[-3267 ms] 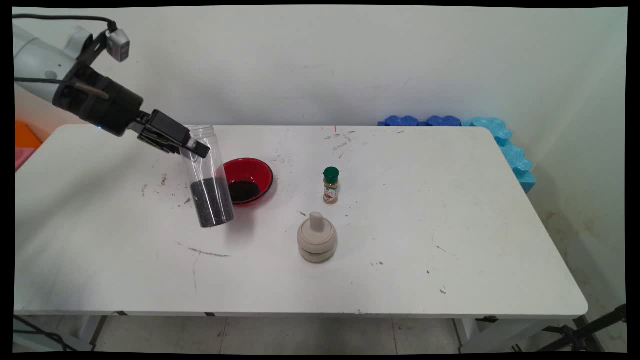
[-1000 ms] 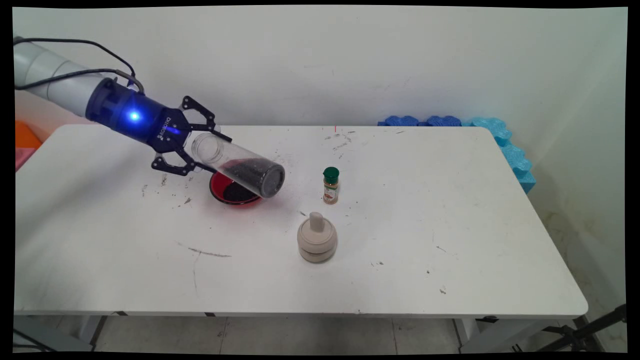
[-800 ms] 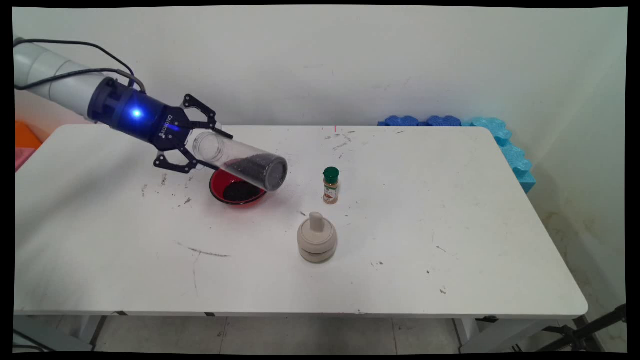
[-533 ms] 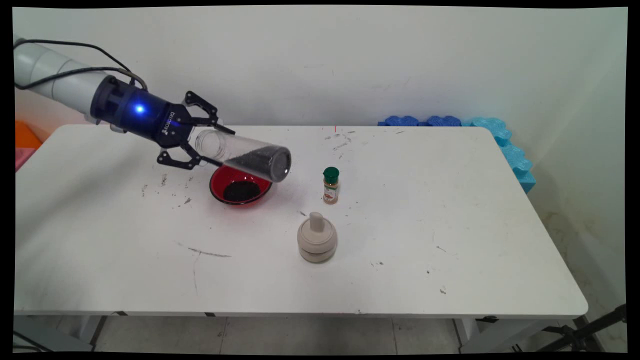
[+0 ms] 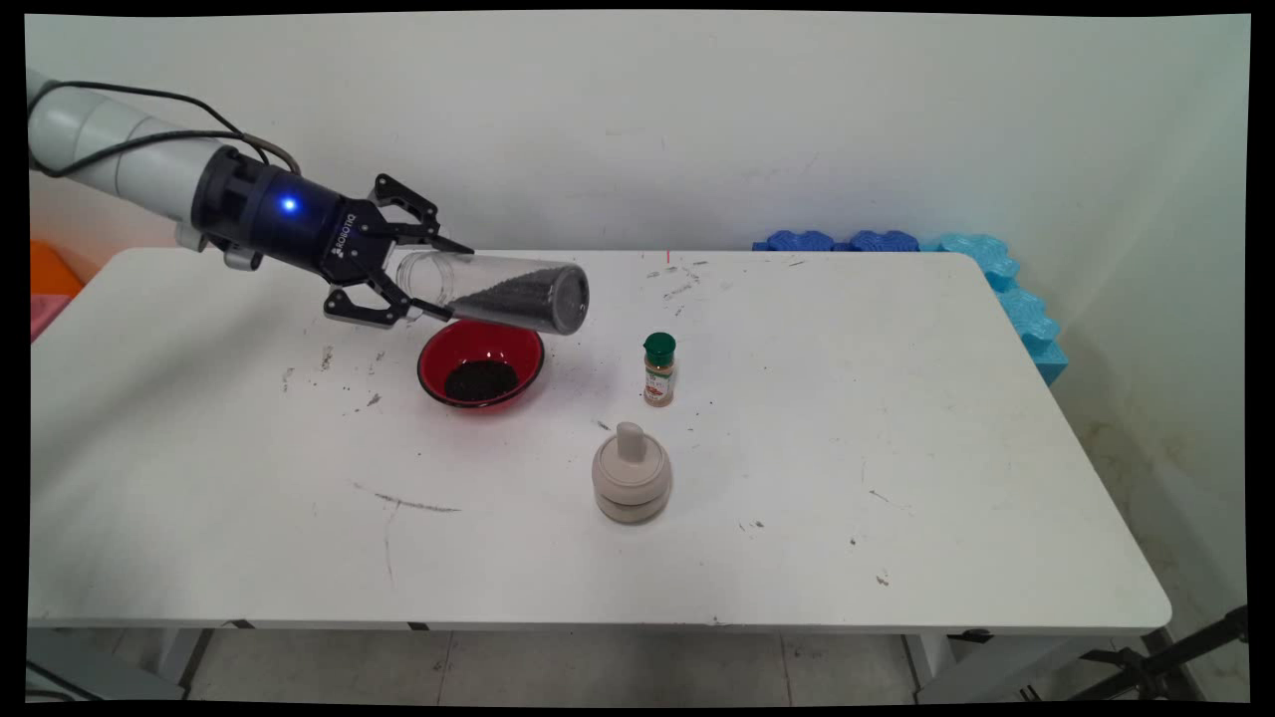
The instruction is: Pour the black seasoning powder in the red bowl
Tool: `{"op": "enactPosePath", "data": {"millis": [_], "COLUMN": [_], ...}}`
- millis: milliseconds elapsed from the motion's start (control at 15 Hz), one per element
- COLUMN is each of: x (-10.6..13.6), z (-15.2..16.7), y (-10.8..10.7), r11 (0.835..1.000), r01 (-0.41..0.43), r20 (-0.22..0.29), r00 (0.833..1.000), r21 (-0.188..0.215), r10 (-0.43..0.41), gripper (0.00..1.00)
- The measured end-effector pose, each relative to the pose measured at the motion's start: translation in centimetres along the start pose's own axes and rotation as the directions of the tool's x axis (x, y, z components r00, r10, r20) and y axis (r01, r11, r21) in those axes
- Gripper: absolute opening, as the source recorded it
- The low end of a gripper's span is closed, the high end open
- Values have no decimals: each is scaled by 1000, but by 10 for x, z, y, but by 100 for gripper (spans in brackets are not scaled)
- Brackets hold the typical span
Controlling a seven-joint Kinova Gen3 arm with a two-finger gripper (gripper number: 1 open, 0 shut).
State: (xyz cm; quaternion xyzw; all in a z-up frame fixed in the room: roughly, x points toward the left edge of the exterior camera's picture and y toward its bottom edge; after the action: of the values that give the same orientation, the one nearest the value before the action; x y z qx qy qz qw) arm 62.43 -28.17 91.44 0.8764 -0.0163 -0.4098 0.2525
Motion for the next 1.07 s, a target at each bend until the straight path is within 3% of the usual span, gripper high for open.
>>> {"op": "enactPosePath", "data": {"millis": [1067], "x": [8], "z": [0], "y": [5], "r11": [983], "r01": [179], "r20": [58], "r00": [983], "r21": [-48], "r10": [-177], "gripper": [0]}}
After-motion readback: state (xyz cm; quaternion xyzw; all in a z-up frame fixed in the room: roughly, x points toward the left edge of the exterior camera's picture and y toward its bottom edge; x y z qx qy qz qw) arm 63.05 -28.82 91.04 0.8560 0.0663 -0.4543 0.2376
